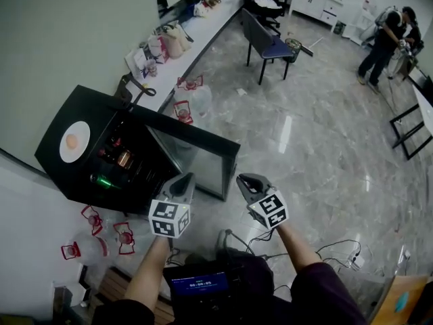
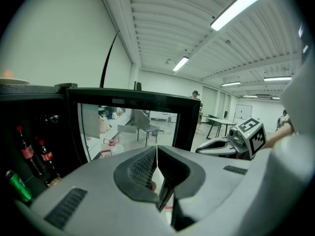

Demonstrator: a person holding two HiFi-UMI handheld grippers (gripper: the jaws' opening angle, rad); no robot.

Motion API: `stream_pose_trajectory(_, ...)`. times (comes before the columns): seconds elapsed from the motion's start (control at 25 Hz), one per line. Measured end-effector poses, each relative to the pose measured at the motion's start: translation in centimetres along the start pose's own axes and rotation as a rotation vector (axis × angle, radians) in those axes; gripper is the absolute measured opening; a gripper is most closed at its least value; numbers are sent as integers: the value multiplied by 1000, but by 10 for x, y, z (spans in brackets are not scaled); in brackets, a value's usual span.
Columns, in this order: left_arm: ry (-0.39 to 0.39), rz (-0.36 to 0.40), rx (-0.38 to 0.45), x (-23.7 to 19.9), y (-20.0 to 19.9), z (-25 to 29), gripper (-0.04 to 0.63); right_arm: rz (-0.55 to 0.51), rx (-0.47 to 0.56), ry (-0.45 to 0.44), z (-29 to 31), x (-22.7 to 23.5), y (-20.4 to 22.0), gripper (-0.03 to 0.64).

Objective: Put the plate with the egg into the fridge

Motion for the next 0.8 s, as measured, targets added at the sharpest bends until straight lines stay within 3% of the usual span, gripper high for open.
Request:
stream_pose_trajectory(0.48,-328,-2,42,-93,-51,-130,11,94,45,75,21,37,-17,11)
stream_pose_trajectory(0.64,-454,73,50,-136,-72,-181,11,82,36,99,30,48,-18,11)
stream_pose_trajectory(0.8,-500,136,50,-177,-88,-211,11,74,19,150,37,62,-18,11)
Point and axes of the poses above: the fingertips, and each gripper's own axes: z forward along the fingers, x to its right, y out of its underside, the point moved 2 cm from there along -z, backward along the fingers, and after that the axes turned 1 degree about z, right-handed, at the moved point
